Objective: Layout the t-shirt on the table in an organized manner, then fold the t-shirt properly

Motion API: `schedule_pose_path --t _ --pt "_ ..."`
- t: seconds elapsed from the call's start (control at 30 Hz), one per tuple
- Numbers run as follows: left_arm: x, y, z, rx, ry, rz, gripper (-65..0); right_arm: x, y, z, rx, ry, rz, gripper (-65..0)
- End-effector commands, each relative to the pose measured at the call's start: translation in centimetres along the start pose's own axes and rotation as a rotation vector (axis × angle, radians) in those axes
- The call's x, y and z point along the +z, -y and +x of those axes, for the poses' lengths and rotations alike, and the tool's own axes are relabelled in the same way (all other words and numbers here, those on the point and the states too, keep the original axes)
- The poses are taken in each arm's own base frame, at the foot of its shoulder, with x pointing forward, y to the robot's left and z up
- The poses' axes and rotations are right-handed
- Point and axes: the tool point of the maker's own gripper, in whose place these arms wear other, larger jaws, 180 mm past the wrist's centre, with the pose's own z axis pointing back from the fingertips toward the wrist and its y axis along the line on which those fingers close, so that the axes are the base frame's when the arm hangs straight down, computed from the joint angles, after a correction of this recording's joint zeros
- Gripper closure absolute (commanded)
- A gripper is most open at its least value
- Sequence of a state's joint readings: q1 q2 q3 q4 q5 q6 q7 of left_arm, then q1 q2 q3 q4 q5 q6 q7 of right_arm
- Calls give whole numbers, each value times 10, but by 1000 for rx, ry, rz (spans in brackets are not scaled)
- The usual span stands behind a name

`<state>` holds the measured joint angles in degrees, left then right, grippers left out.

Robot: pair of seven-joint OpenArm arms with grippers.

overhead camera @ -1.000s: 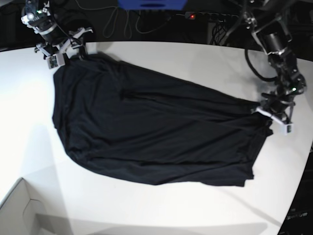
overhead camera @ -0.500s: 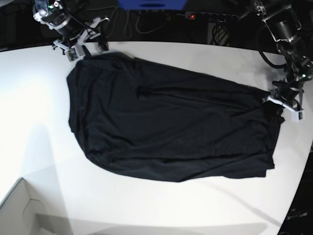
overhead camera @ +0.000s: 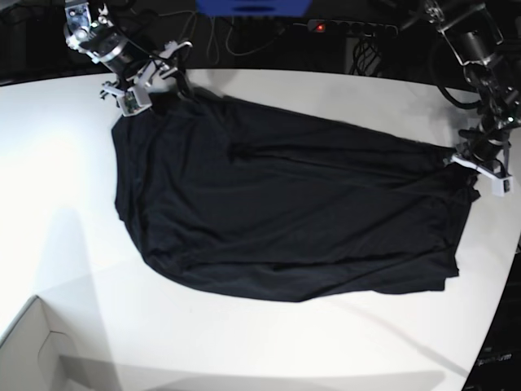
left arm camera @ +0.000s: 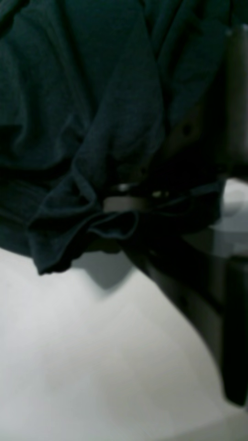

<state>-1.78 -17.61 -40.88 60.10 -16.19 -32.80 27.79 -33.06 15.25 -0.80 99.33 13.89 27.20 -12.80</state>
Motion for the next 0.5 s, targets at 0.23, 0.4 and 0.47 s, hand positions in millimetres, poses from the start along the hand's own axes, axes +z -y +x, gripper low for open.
schedule_pose_path --t 0.23,0.4,0.47 --pt "2 -7 12 -22 14 16 0 -8 1 5 -3 26 16 -240" --pt "4 -10 16 -31 18 22 0 -6 5 7 10 26 11 -15" --pt "4 -11 16 -32 18 23 0 -4 6 8 21 24 10 0"
